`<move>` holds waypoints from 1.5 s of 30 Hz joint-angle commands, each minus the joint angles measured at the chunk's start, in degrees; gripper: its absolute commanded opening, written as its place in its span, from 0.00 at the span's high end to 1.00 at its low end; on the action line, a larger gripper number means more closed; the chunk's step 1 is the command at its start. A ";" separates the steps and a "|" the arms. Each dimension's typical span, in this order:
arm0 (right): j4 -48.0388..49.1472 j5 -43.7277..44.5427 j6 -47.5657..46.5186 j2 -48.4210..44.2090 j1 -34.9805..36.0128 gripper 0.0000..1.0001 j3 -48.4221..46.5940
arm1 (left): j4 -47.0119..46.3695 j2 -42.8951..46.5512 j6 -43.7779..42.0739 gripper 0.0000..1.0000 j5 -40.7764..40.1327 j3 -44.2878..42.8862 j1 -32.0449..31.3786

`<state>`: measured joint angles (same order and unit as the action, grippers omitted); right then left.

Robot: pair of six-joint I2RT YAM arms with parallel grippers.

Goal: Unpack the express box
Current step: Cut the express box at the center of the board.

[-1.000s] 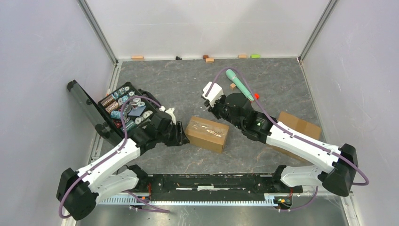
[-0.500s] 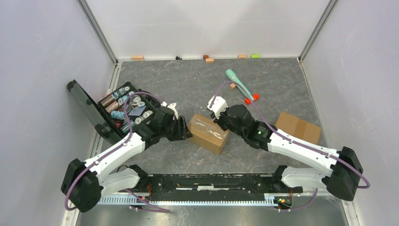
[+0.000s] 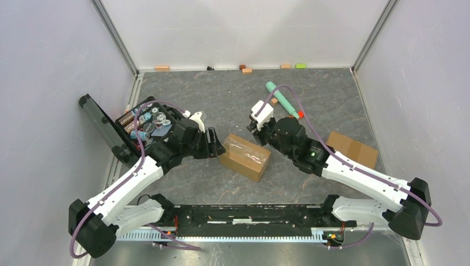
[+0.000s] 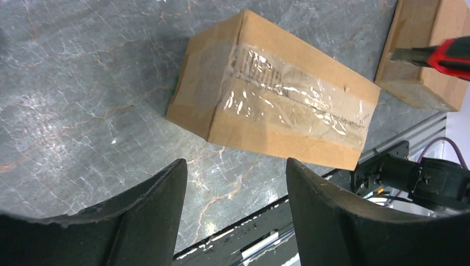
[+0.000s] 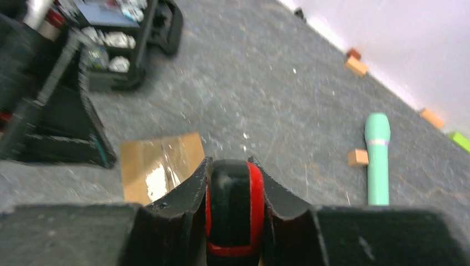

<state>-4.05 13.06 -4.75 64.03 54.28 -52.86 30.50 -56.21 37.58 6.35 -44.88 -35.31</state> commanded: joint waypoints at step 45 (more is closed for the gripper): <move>41.49 -13.41 6.98 13.67 1.49 1.00 7.87 | -7.36 -5.59 1.27 0.34 -4.24 9.64 4.54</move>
<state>31.86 -1.23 1.74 77.25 55.51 -45.50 16.80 -61.10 39.59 6.37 -37.21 -31.24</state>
